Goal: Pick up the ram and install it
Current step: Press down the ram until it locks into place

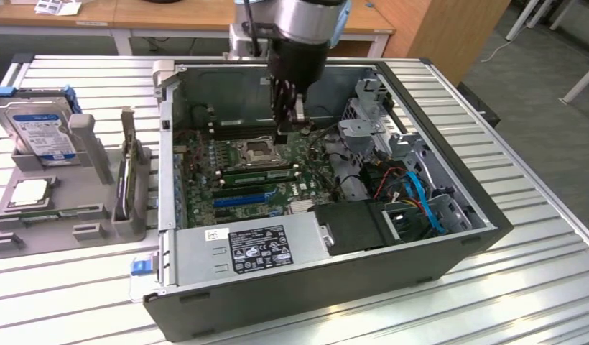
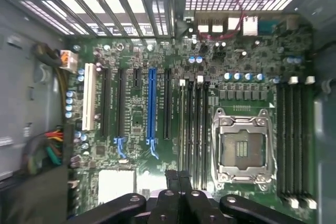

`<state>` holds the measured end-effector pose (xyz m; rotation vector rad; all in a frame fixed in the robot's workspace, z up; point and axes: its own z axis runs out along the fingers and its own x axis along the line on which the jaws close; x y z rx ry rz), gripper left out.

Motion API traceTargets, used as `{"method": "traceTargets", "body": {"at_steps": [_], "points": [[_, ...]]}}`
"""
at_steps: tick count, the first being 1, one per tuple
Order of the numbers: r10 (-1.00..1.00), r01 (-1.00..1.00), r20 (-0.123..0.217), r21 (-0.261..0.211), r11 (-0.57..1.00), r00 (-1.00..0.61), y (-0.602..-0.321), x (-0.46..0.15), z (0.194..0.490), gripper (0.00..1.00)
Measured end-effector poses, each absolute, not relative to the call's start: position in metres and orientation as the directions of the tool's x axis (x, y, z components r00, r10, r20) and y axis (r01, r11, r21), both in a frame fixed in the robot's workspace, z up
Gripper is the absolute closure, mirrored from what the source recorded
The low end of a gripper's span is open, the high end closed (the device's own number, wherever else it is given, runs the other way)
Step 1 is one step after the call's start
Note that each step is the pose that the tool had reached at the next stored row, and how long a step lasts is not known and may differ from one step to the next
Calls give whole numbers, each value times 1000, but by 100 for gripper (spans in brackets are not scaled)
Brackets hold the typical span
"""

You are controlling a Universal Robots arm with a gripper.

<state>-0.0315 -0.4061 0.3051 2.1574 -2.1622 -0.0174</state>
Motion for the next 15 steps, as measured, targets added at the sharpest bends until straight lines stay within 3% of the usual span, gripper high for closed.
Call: {"method": "traceTargets", "body": {"at_steps": [6,15], "points": [[-998,-998,55,70,4,0,-406,-31,330,89],[-998,-998,55,70,4,0,-406,-32,330,89]]}}
